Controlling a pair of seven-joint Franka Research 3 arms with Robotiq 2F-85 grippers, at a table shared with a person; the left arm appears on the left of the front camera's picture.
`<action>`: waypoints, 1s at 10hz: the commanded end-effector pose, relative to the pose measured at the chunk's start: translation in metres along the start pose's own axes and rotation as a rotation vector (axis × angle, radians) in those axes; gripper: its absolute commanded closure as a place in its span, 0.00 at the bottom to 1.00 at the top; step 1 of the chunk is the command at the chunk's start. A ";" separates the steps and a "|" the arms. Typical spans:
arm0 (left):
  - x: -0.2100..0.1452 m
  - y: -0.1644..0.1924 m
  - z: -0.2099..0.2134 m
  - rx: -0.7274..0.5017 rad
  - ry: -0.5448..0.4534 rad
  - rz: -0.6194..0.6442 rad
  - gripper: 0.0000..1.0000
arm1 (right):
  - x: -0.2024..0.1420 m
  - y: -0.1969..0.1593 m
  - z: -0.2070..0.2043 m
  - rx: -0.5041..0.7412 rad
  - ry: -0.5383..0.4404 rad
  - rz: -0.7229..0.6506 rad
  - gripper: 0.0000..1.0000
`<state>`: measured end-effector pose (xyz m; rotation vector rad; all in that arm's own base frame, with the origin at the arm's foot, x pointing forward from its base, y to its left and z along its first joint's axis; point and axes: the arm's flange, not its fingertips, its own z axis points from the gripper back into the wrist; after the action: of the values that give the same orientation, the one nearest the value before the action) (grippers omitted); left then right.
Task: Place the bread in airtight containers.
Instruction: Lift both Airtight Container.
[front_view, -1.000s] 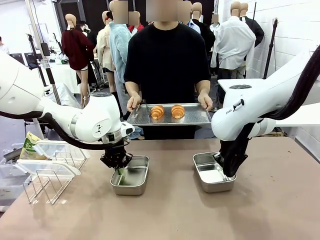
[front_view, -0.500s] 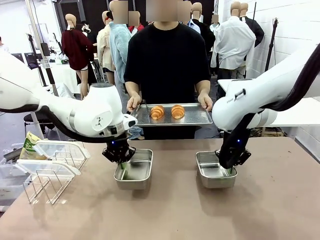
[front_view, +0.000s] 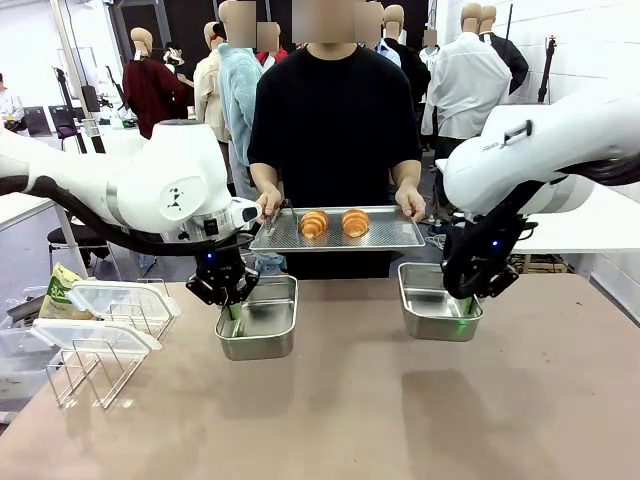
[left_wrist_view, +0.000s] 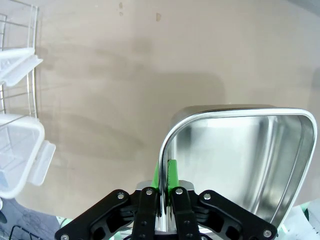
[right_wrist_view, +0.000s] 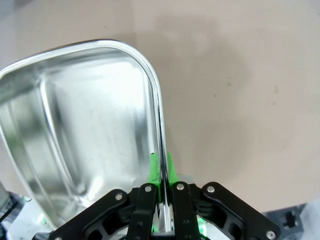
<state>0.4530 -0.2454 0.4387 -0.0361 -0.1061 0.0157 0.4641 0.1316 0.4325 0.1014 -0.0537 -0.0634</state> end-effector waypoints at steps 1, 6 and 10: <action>-0.011 -0.002 0.021 0.023 -0.037 0.005 1.00 | -0.025 -0.003 0.015 -0.023 -0.062 0.009 1.00; -0.001 0.004 0.055 0.116 -0.101 0.019 1.00 | -0.033 0.001 0.046 -0.116 -0.067 0.035 1.00; 0.006 0.000 0.046 0.104 -0.071 0.010 1.00 | -0.022 0.016 0.062 -0.158 -0.041 0.065 1.00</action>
<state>0.4507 -0.2372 0.4792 0.0549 -0.1738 0.0041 0.4337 0.1362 0.4866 -0.0209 -0.0988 0.0146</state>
